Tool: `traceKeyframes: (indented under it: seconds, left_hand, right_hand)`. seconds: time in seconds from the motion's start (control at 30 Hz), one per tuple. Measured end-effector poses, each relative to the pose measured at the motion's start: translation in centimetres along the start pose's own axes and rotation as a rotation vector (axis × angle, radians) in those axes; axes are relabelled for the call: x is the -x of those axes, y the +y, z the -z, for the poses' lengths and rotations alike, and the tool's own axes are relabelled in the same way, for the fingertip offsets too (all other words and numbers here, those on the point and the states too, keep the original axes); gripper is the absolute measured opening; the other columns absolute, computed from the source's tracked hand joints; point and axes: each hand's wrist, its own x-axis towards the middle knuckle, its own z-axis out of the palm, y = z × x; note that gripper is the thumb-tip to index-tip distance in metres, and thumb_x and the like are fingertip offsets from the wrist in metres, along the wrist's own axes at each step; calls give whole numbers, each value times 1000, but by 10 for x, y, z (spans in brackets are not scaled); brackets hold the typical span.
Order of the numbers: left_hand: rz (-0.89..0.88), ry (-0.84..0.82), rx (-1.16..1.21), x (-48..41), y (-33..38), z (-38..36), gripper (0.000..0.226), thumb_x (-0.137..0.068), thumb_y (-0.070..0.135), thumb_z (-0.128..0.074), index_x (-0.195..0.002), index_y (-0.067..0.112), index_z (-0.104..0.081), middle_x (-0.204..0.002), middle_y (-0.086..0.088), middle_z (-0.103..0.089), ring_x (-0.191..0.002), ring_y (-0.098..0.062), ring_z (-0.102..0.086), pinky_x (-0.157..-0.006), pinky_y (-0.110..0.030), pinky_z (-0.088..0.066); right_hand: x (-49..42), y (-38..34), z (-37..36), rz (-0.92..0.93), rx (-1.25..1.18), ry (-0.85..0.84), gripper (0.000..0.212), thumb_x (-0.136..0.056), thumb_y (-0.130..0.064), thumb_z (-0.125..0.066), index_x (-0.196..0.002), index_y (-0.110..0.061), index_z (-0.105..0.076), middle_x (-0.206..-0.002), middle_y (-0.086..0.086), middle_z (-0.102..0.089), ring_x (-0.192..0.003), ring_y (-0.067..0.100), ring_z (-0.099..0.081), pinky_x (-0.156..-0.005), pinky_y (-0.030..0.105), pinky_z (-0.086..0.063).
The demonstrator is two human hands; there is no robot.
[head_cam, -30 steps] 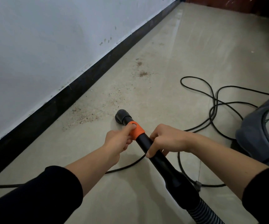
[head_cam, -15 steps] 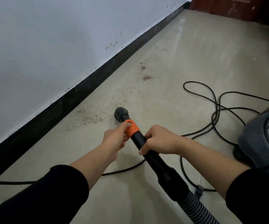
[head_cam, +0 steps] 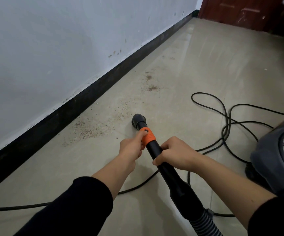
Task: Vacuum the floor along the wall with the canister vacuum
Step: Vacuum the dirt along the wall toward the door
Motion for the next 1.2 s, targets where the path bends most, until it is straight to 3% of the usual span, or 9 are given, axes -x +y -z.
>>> traceKeyframes:
  seconds: [0.13, 0.3, 0.4, 0.67, 0.87, 1.1, 1.2]
  left_hand:
    - [6, 7, 34, -6, 0, -9, 39, -76, 41, -76, -88, 5, -66, -74, -5, -64, -70, -18, -52, -69, -30, -43]
    - [77, -25, 146, -9, 7, -13, 32, -76, 38, -77, -79, 10, -61, -67, -2, -55, -64, -16, -49, -64, -27, -43]
    - [102, -56, 176, -9, 9, -8, 31, -78, 37, -76, -84, 10, -62, -73, -4, -53, -66, -15, -52, -63, -25, -45]
    - [78, -17, 144, -7, 7, 14, 31, -77, 38, -76, -74, 13, -57, -54, 3, -46, -54, -11, -44, -59, -23, -42]
    - [71, 29, 158, 1, 6, 32, 33, -74, 39, -77, -76, 12, -60, -60, 1, -50, -56, -12, -46, -61, -24, -42]
    - [57, 63, 149, 12, 6, 52, 35, -75, 40, -77, -82, 10, -62, -62, 0, -53, -58, -13, -46, -66, -27, -42]
    - [51, 74, 152, 17, 8, 59, 32, -77, 38, -76, -82, 10, -61, -63, 0, -54, -59, -13, -47, -65, -27, -42]
  right_hand:
    - [-5, 5, -1, 11, -38, 35, 19, -74, -20, -74, -66, -11, -59, -60, 0, -56, -55, 15, -53, -52, 23, -40]
    - [-9, 6, 0, 53, -158, -5, 12, -82, -19, -69, -77, -11, -62, -66, 0, -58, -58, 13, -56, -58, 23, -43]
    - [-12, 7, 1, 77, -202, -55, 12, -83, -15, -68, -76, -9, -61, -67, 2, -55, -60, 13, -54, -64, 27, -43]
    - [-13, 0, -4, 97, -247, -141, 8, -86, -9, -65, -82, -3, -66, -62, -1, -55, -61, 13, -55, -62, 27, -45]
    - [-11, -8, -12, 104, -225, -183, 17, -86, -9, -65, -95, 5, -67, -69, 5, -56, -67, 19, -57, -67, 34, -46]
    - [-7, -18, -23, 107, -219, -221, 18, -86, -7, -64, -96, 9, -65, -66, 2, -54, -65, 17, -54, -65, 27, -43]
    - [-7, -22, -29, 107, -222, -226, 19, -87, -7, -64, -97, 9, -65, -71, 5, -56, -69, 17, -55, -71, 29, -45]
